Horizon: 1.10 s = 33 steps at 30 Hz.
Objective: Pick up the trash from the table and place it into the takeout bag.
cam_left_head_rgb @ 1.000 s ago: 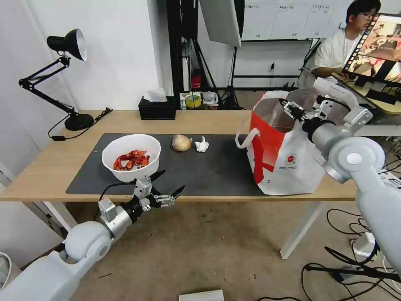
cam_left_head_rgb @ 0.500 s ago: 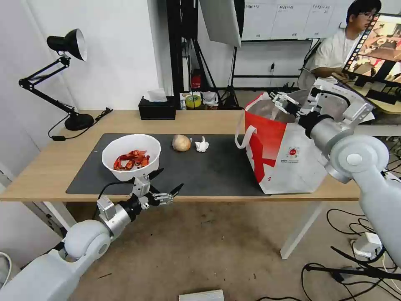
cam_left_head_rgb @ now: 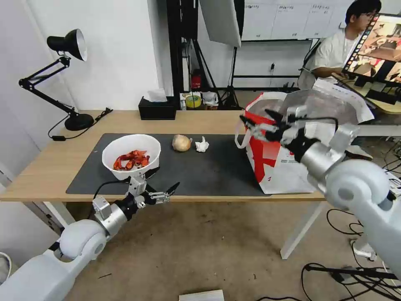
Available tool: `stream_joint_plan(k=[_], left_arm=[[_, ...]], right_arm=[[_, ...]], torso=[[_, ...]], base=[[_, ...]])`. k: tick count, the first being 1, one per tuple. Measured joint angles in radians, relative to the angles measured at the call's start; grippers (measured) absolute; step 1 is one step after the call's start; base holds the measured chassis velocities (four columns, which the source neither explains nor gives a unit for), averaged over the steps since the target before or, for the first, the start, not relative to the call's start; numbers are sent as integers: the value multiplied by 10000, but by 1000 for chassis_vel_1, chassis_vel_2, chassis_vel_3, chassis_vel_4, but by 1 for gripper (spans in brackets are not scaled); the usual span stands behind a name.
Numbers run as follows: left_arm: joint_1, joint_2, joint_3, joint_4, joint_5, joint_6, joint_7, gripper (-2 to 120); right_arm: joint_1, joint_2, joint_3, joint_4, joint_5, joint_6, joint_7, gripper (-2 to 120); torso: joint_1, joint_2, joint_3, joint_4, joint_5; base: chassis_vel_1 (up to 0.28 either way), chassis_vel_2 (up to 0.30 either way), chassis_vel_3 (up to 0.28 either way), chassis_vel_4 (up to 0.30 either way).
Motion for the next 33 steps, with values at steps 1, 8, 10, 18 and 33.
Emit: stream_joint_plan(k=[1, 8, 10, 18, 33], left_arm=[[0, 0, 0, 0, 0, 0, 0, 100], [475, -183, -386, 13, 157, -131, 260, 100], [701, -231, -587, 12, 199, -213, 391, 100], [1185, -364, -1076, 0, 245, -320, 581, 100], [1621, -769, -1485, 541, 543, -660, 1032, 100]], right_arm=[[0, 0, 0, 0, 0, 0, 0, 100], [-1161, 152, -151, 123, -1040, 537, -478, 100], [-1679, 401, -156, -2, -1562, 889, -663, 100], [-3019, 952, -61, -458, -2487, 1775, -982, 100], [-4678, 2024, -320, -1064, -3782, 2933, -743, 100]], torso=[[0, 0, 0, 0, 0], [0, 0, 0, 0, 0], [0, 0, 0, 2, -1], [-1, 0, 0, 0, 1], [0, 1, 1, 1, -1]], base=[[0, 0, 0, 0], [0, 0, 0, 0], [0, 0, 0, 0], [0, 0, 0, 0], [0, 0, 0, 0]])
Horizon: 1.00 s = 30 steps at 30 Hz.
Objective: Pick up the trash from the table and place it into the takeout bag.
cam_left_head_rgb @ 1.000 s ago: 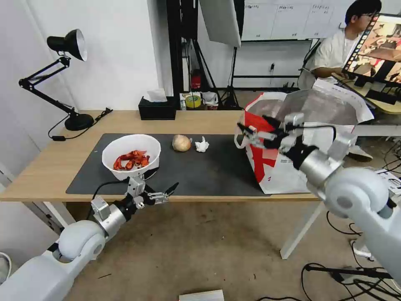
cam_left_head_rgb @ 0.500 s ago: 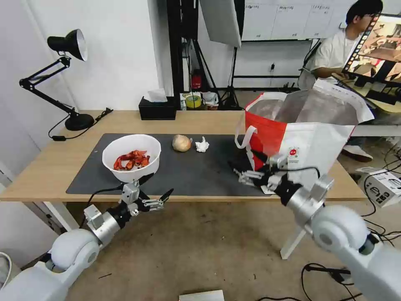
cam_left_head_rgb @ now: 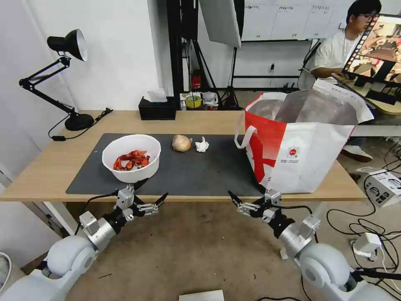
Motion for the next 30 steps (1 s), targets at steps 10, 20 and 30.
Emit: stream_joint_plan(k=[10, 20, 30], left_arm=[[442, -106, -446, -78, 102, -101, 144, 100], [808, -260, -801, -191, 323, -100, -169, 100], [1164, -504, -1016, -224, 732, -99, -616, 100]], right_arm=[[-258, 263, -196, 109, -343, 196, 321, 100], [-500, 457, -273, 397, -740, 220, 1495, 100], [-634, 540, -242, 380, -765, 264, 1707, 100]], torso=[[0, 0, 0, 0, 1], [0, 0, 0, 0, 1], [0, 0, 0, 0, 1]], base=[[0, 0, 0, 0], [0, 0, 0, 0], [0, 0, 0, 0]])
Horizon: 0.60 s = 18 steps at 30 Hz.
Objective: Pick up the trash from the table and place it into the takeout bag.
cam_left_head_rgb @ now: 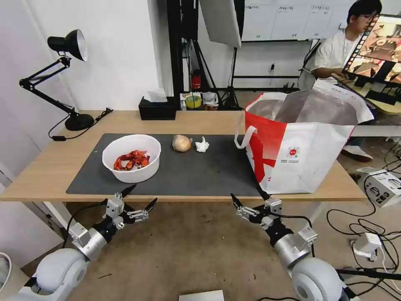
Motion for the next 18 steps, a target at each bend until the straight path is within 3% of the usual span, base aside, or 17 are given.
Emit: stream_joint_plan(k=[10, 18], left_arm=[[187, -9, -186, -72, 7, 10, -30, 100], [259, -30, -264, -80, -1, 16, -40, 100]], right_arm=[[299, -99, -200, -16, 45, -57, 85, 100], [1729, -256, -929, -259, 507, -524, 525, 100]], torso=[[1, -1, 0, -1, 0], [2, -2, 0, 0, 0]], base=[[0, 0, 0, 0], [0, 0, 0, 0]])
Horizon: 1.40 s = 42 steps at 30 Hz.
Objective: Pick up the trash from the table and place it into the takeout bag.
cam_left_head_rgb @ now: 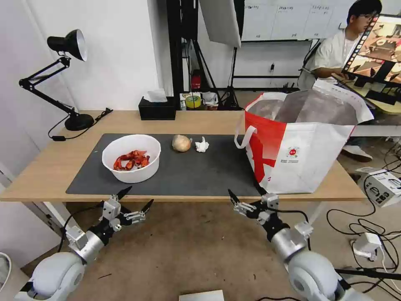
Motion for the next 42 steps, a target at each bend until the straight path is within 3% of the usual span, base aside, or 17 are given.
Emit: stream_joint_plan(k=[8, 16, 30, 42], left_arm=[[68, -206, -64, -8, 7, 1, -69, 100], [185, -276, -169, -118, 31, 4, -70, 100], [238, -543, -171, -204, 31, 50, -115, 100], [201, -647, -120, -110, 78, 47, -130, 100]], right_arm=[[2007, 12, -1177, -770, 577, -383, 46, 100], [4143, 619, -2620, -1924, 893, -681, 461, 100], [7373, 2564, -4224, -4594, 997, -2052, 2799, 100], [8939, 4492, -4409, -7673, 1173, -2592, 3660, 100]], torso=[[0, 0, 0, 1, -1], [0, 0, 1, 1, 0], [0, 0, 1, 1, -1], [1, 0, 1, 1, -1]], base=[[0, 0, 0, 0], [0, 0, 0, 0], [0, 0, 0, 0], [0, 0, 0, 0]])
